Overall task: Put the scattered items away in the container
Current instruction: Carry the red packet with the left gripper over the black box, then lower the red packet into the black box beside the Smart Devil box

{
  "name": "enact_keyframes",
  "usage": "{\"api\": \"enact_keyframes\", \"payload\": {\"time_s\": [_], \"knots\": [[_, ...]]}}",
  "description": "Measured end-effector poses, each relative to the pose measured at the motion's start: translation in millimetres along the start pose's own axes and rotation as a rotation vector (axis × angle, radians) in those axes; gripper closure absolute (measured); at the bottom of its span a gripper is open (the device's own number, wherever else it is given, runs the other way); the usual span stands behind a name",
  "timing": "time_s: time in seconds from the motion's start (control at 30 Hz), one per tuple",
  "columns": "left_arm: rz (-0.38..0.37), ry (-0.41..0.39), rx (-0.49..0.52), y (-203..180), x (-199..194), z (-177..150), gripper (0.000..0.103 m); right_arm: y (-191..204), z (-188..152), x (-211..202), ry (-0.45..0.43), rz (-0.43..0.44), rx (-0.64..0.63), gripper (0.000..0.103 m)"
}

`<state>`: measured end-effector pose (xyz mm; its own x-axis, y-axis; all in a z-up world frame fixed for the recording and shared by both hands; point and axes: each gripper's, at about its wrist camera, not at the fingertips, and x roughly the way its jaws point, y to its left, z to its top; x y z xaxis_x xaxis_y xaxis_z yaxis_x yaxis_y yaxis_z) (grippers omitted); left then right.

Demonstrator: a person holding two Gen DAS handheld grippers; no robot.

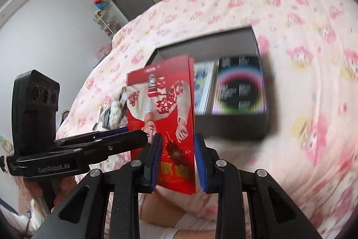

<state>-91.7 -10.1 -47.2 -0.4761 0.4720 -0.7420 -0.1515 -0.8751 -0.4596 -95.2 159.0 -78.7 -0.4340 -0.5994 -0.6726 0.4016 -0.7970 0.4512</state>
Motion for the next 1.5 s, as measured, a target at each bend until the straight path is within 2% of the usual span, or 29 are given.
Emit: {"api": "enact_keyframes", "payload": {"time_s": [0.2,0.3,0.33,0.43,0.6,0.73,0.83,0.93,1.03,1.23,1.37,1.43,1.5], "knots": [[0.042,-0.023,-0.007,19.3,34.3,43.6,0.068,-10.5,50.9,25.4,0.01,0.003,-0.036,0.078],[0.031,0.002,-0.039,36.0,61.8,69.5,0.068,-19.1,77.5,51.3,0.036,-0.031,-0.07,0.078],[0.032,0.014,-0.051,40.0,69.2,75.6,0.068,-25.0,85.5,60.7,0.033,-0.07,-0.052,0.078],[0.055,0.052,-0.062,48.6,94.8,86.4,0.068,-45.1,95.3,84.5,0.063,-0.082,-0.019,0.078],[0.061,0.14,-0.085,57.1,137.4,79.8,0.068,-59.8,83.2,102.0,0.097,-0.141,-0.037,0.078],[0.043,0.184,-0.148,65.4,160.3,74.9,0.066,-78.7,76.7,112.2,0.132,-0.171,0.015,0.078],[0.045,0.191,-0.157,65.7,166.0,73.1,0.066,-82.6,76.8,110.0,0.125,-0.162,0.032,0.078],[0.133,0.2,-0.12,63.1,168.6,70.5,0.068,-82.8,76.8,105.5,0.109,-0.164,0.034,0.078],[0.113,0.226,-0.125,64.6,169.8,66.1,0.068,-83.5,76.8,95.6,0.084,-0.163,0.046,0.078],[0.123,0.2,-0.16,70.5,165.7,62.8,0.068,-92.8,83.7,71.5,-0.012,-0.202,0.073,0.078],[0.134,0.233,-0.13,57.6,175.9,55.9,0.068,-105.5,84.7,74.9,0.002,-0.25,0.103,0.078],[0.094,0.259,-0.132,48.6,179.5,52.1,0.065,-107.9,85.2,78.0,0.01,-0.259,0.104,0.078],[0.131,0.253,-0.094,39.0,180.5,48.4,0.065,-109.7,84.7,78.0,0.012,-0.246,0.11,0.078]]}}
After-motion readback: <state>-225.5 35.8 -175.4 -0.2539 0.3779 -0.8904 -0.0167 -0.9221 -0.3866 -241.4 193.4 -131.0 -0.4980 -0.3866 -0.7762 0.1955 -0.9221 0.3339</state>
